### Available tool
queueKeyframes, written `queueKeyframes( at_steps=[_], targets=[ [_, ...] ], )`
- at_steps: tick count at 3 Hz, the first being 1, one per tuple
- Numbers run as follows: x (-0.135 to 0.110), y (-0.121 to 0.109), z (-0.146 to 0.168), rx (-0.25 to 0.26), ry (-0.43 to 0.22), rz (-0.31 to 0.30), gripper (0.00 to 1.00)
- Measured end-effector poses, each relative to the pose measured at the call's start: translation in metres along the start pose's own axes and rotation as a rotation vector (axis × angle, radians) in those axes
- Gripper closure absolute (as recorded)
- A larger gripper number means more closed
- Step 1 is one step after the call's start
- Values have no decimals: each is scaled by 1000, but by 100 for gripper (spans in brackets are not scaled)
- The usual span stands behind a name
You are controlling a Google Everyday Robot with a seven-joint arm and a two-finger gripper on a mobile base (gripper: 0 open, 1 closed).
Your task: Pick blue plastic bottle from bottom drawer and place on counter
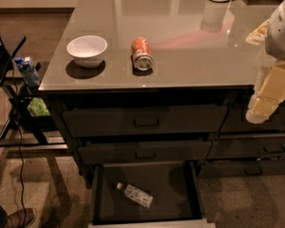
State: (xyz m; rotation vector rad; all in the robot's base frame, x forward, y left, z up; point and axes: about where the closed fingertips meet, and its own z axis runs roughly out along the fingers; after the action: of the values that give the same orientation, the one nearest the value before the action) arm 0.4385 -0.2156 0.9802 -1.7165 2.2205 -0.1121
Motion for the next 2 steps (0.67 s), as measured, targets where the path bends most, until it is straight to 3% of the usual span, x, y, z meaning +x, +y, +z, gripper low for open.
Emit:
queueKeyframes(
  at_steps=[1,2],
  targets=[
    [0,0,0,1,0,0,0],
    [-13,29,25,-78,-23,20,0]
  ],
)
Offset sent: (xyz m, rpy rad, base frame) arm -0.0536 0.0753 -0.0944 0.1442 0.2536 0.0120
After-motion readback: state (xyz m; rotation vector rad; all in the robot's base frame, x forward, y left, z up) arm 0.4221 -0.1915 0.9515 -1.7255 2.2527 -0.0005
